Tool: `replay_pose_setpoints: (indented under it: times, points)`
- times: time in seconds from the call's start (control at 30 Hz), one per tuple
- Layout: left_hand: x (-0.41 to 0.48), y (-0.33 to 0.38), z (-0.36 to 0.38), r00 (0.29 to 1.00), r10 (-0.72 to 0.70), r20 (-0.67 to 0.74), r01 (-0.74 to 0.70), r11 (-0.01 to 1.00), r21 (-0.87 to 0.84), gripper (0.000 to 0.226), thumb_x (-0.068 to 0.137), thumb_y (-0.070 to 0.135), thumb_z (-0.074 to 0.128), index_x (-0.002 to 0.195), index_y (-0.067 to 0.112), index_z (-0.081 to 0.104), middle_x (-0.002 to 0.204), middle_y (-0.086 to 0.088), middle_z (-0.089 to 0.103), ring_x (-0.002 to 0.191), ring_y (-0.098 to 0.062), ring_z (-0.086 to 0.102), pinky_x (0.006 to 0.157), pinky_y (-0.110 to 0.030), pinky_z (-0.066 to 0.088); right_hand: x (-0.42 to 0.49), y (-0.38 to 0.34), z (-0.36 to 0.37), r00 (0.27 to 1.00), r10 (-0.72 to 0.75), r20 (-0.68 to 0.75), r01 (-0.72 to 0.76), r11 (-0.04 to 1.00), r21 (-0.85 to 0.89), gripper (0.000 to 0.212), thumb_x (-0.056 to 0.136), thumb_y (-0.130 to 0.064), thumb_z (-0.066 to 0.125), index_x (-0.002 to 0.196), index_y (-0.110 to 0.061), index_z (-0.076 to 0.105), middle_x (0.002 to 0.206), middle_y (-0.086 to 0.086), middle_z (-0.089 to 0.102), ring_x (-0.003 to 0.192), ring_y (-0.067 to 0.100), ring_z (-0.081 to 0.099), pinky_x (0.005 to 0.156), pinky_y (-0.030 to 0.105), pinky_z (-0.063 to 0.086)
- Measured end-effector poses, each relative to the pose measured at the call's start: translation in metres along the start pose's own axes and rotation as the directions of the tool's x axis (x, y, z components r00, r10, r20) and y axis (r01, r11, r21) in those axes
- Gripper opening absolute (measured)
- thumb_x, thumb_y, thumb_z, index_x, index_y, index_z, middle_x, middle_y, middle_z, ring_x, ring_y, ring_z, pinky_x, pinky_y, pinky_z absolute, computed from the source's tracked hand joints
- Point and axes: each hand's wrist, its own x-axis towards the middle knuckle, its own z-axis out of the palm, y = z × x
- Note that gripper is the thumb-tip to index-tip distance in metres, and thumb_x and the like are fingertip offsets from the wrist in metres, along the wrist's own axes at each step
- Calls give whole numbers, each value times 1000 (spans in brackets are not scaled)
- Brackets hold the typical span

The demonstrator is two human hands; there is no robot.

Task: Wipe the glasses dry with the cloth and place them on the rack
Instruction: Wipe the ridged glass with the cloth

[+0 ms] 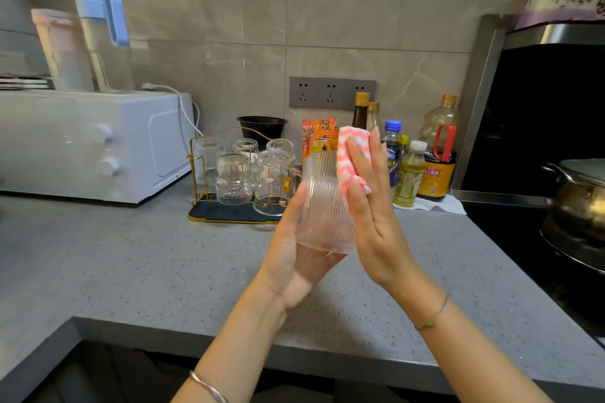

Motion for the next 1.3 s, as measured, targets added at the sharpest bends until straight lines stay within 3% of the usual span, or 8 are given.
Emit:
replay_pose_setpoints:
  times: [0.23,0.5,0.7,0.8,0.93,1.0,1.17,1.3]
  points:
    - [7,2,0,998,57,-19,-58,997,-53,73,68,52,78,126,10,65,131,-18,61,119,-29,56,108,-44,38,-29,1,11,997,38,60,-40,998,41,50,99,-50,25,148,-46,14,159,-18,-8,148,11,-10,119,54,11]
    - [11,12,0,999,0,-52,-1,1000,-20,60,95,57,38,115,13,72,124,-12,67,109,-23,66,99,-37,48,-43,0,16,989,-29,144,43,995,-94,49,99,-53,26,146,-48,14,158,-23,-9,147,12,-13,119,23,1]
    - [10,17,3,1000,5,-19,-4,999,39,54,85,56,53,117,16,72,116,-10,70,104,-22,64,103,-43,42,-23,1,12,993,-61,104,77,985,-156,50,99,-51,26,148,-43,18,159,-20,-7,148,13,-14,118,41,7]
    - [9,13,4,1000,12,-5,-12,999,32,54,88,54,54,125,16,65,113,-9,69,95,-18,66,90,-37,51,-9,3,5,998,-48,51,54,990,-131,51,99,-50,27,149,-40,19,160,-16,-6,148,13,-12,119,50,6]
    - [6,7,10,1000,3,31,-3,1000,-5,59,89,57,47,124,13,65,111,-9,69,93,-18,66,82,-33,55,7,-1,-5,1000,21,5,-22,999,46,52,98,-51,30,147,-37,21,160,-17,-1,147,5,-5,122,37,7]
    - [6,7,14,999,9,34,-8,999,-40,58,90,56,45,122,13,67,112,-8,69,95,-18,65,86,-32,52,8,-4,-6,998,59,15,-60,991,116,50,96,-54,29,144,-43,19,160,-18,0,146,1,-4,120,24,7]
    - [11,4,15,998,50,-41,-54,993,-106,67,91,58,44,137,10,55,139,-17,55,125,-27,50,113,-42,31,-11,-5,4,999,42,27,-44,993,109,46,99,-49,30,144,-47,22,160,-19,-2,148,6,-6,121,45,7]
    - [14,7,9,998,17,-58,-21,997,-69,77,87,67,39,137,9,52,134,-15,60,128,-29,54,113,-44,34,-33,-3,13,998,23,67,-26,999,45,49,99,-49,29,147,-40,25,160,-19,-3,148,9,-10,120,50,6]
